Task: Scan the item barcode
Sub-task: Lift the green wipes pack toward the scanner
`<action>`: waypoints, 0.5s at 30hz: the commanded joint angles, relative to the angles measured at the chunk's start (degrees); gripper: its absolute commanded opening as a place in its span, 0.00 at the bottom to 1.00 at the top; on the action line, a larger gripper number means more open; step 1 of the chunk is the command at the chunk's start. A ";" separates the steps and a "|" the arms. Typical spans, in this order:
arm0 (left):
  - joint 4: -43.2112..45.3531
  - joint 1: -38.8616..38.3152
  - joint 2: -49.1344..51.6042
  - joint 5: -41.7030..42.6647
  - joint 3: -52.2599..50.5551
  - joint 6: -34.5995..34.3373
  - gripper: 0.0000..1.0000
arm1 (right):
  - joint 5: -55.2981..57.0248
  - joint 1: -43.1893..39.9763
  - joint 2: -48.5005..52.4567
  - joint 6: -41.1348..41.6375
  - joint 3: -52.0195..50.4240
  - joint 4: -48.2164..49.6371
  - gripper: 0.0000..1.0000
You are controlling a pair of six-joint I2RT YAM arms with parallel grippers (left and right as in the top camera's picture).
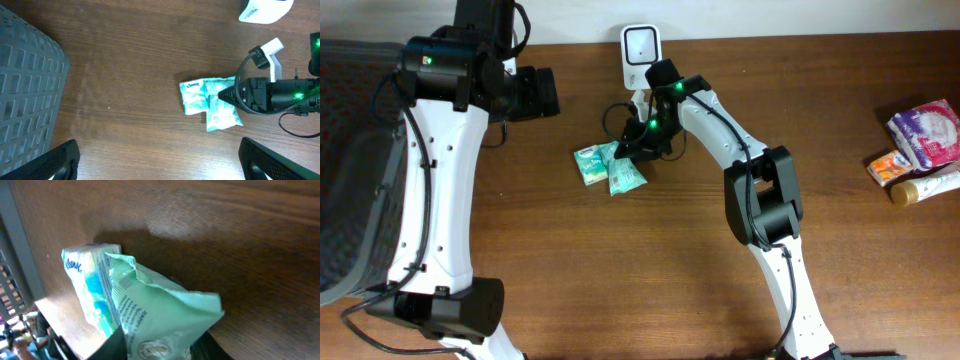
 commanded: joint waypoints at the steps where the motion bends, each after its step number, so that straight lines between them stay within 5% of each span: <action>1: 0.09 0.20 -0.37 -0.39 0.42 -0.17 0.99 | 2.49 0.81 1.29 -0.17 -1.36 -0.48 0.04; 10: 0.09 0.20 -0.37 -0.39 0.42 -0.17 0.99 | 1.92 -3.41 -3.87 -0.24 10.64 -6.60 0.04; 15: 0.09 0.20 -0.37 -0.39 0.42 -0.17 0.99 | -16.00 -9.92 -5.92 -5.09 15.85 -6.45 0.04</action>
